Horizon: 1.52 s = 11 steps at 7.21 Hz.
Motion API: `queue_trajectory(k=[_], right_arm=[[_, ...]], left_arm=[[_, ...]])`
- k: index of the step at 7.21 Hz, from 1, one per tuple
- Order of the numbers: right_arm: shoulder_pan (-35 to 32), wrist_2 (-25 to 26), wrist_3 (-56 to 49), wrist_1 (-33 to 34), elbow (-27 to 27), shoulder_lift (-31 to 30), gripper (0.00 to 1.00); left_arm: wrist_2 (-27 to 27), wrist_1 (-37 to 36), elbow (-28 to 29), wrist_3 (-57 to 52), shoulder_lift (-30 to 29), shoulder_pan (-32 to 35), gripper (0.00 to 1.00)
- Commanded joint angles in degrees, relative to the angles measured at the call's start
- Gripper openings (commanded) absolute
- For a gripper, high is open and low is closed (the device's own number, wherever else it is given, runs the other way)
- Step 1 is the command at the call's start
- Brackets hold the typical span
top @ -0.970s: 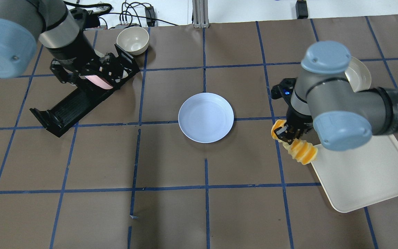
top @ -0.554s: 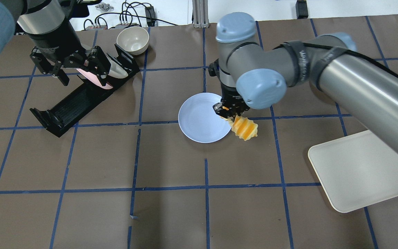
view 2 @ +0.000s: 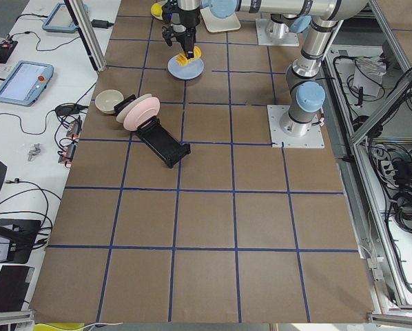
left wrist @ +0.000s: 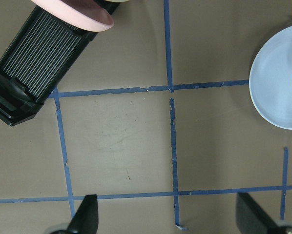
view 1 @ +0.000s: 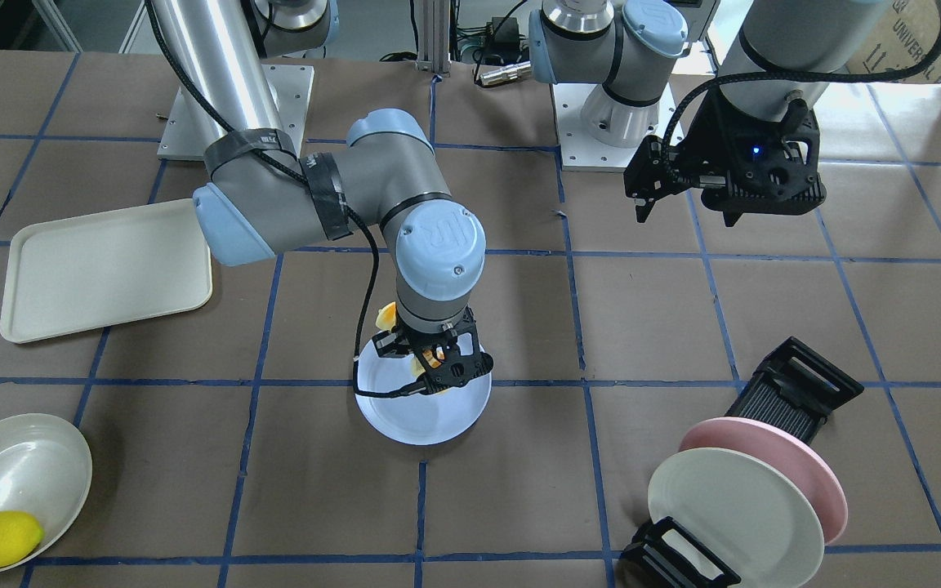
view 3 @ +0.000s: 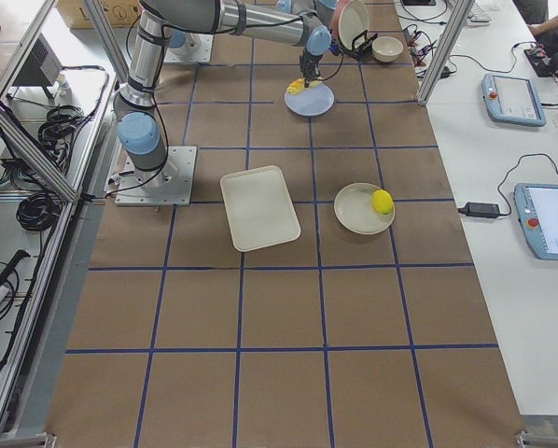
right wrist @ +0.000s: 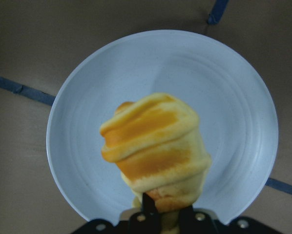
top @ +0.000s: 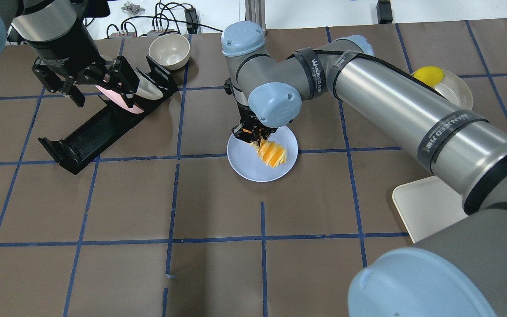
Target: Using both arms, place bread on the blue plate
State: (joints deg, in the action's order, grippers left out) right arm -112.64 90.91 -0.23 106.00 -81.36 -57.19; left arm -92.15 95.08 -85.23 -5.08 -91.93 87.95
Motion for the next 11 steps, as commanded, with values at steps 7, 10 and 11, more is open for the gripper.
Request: queue_trajectory(k=[7,10,11], right_arm=[[5.7,0.3,-5.1,0.4,1.0,-2.8,0.99],[18.9,0.1,-19.6,-11.3,0.2,-14.9,0.99],[23.0,-0.6,-24.0,-16.3,-0.7,-19.1,0.98]], left_arm=[[0.3,2.7,0.4,1.0,0.2,-0.2,1.0],[0.2,2.5,-0.2,1.0,0.6,-0.1,1.0],[0.4,2.5,-0.2,1.1,0.3,-0.1,1.0]])
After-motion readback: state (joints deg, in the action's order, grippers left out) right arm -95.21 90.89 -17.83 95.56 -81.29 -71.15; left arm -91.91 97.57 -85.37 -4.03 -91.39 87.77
